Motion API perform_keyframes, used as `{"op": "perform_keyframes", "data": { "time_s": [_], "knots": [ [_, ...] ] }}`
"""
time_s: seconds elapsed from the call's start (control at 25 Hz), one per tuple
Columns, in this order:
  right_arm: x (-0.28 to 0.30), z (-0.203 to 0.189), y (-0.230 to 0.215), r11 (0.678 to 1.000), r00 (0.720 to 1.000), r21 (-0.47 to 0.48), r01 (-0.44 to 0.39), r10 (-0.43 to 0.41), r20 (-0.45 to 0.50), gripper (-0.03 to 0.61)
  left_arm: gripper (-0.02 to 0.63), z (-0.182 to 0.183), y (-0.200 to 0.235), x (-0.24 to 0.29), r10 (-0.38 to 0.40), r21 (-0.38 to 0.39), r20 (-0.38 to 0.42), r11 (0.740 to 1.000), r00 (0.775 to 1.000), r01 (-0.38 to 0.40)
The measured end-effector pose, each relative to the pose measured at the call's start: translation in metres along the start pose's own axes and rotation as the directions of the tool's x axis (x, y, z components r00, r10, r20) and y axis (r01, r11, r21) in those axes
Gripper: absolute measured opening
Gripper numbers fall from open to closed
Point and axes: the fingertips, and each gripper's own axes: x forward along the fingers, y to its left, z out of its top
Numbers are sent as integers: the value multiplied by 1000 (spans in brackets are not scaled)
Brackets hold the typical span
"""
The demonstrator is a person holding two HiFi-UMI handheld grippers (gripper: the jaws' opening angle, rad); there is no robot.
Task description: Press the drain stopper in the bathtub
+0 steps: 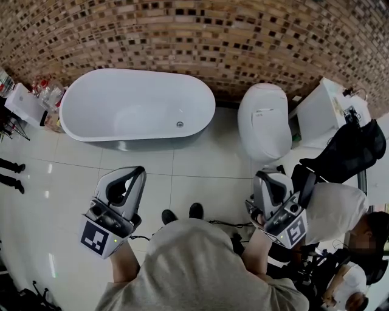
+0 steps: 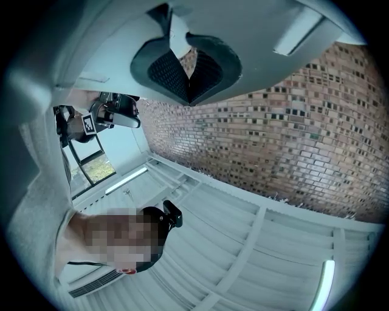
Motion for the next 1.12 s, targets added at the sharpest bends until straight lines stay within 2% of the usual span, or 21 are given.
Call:
{"op": "perform_keyframes", "data": {
  "time_s": [0.32, 0.48, 0.76, 0.92, 1.04, 1.12],
  "knots": [
    [-9, -17, -25, 998, 1000, 61, -11, 11, -4, 14, 2, -13, -12, 17, 13, 3, -21, 1000, 1000, -13],
    [6, -35, -28, 996, 999, 86, -31, 34, -35, 14, 2, -21, 2, 17, 36, -9, -32, 999, 999, -36],
    [67, -71, -48, 998, 994, 51, -41, 46, -101, 14, 2, -45, 74, 33, 58, -65, 18, 996, 998, -57],
    [109, -100, -65, 999, 983, 1, -45, 44, -180, 14, 2, -54, 123, 43, 71, -83, 59, 994, 996, -66],
    [141, -135, -74, 999, 964, -26, -46, 38, -264, 14, 2, -63, 159, 43, 91, -105, 80, 991, 993, -83],
    [158, -172, -77, 998, 935, -40, -57, 39, -352, 14, 2, -71, 181, 38, 112, -126, 86, 987, 990, -101]
  ]
}}
